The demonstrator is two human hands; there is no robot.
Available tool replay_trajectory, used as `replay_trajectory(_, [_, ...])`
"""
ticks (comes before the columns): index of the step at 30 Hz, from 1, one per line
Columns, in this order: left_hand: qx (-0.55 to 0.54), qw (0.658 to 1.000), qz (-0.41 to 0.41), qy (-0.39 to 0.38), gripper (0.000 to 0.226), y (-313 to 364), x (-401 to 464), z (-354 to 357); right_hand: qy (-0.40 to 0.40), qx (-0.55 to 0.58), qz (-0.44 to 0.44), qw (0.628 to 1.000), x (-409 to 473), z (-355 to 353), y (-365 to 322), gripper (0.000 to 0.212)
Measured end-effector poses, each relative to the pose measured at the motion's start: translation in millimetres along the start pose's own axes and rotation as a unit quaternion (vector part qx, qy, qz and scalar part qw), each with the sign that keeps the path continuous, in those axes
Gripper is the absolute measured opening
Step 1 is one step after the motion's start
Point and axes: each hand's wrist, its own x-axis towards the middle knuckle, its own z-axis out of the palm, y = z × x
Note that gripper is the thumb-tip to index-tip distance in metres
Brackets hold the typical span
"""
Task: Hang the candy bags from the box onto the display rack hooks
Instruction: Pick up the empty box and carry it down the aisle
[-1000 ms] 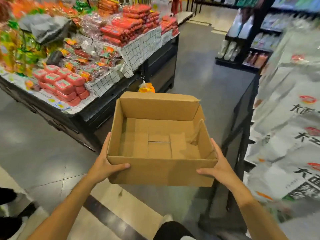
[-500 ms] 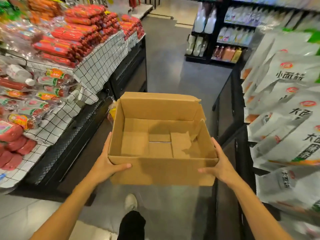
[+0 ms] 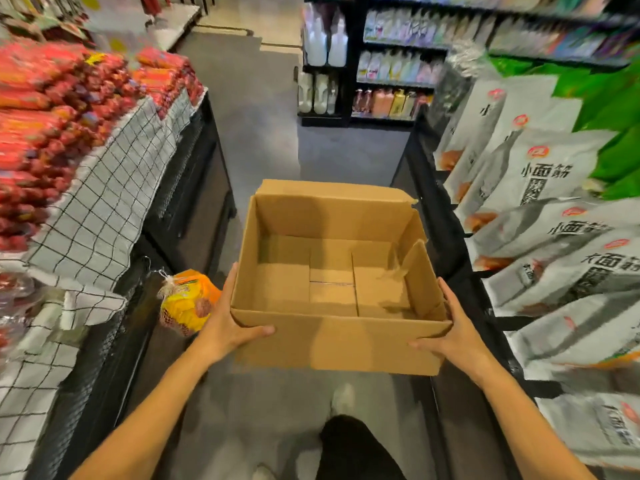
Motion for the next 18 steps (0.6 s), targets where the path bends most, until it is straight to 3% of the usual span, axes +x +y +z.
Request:
replay_trajectory(9, [0.039,0.998,-0.040,-0.038,0.138,21,169,20,-0.013,0.020,0.013,1.000,163,-53,4,0.132])
replay_trajectory(18, [0.060,0.995,-0.072,-0.028,0.137,56,303,49,-0.034,0.023,0.047,0.998,302,-113,-16,0.133])
